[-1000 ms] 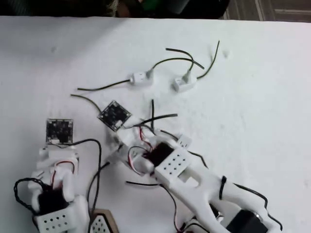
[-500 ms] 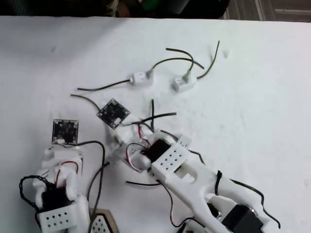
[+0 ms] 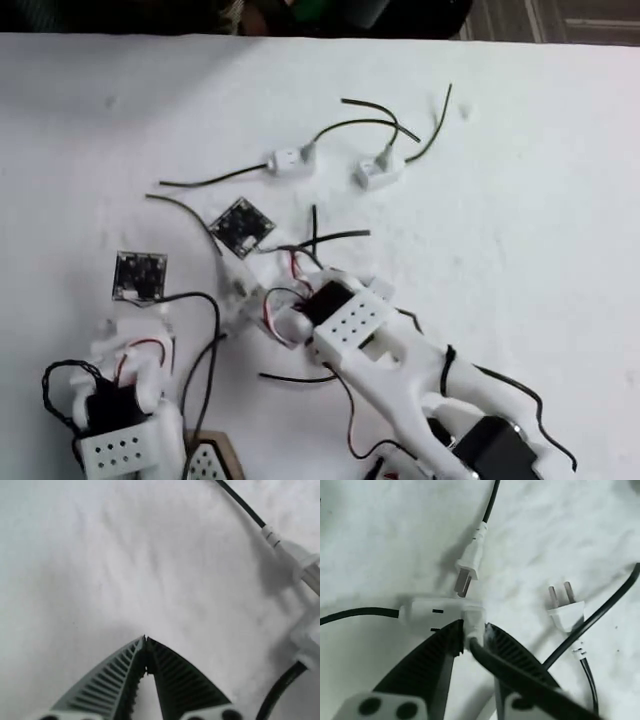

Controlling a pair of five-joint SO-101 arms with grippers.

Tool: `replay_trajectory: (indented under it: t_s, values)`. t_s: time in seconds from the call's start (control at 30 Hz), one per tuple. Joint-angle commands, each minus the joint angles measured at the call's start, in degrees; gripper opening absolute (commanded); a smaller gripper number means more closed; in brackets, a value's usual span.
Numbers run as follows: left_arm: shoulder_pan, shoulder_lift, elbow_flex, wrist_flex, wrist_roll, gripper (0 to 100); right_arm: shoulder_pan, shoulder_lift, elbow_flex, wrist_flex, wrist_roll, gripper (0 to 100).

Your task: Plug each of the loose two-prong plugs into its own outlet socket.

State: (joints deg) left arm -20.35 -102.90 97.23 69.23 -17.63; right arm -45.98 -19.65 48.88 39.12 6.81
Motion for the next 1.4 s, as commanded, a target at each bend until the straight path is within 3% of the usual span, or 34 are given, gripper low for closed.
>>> replay_trajectory:
  t_s: [0.0,1.37]
  values:
    - [0.7,-0.3,-0.3,3.7,0.5,2,0.9,2.9,-3.8,-0.6,-0.4,1.7]
    - [0.4,-0.3,-0.3,3.8,0.3,2,0.4,5.1,-1.1,1.0,3.3,1.7]
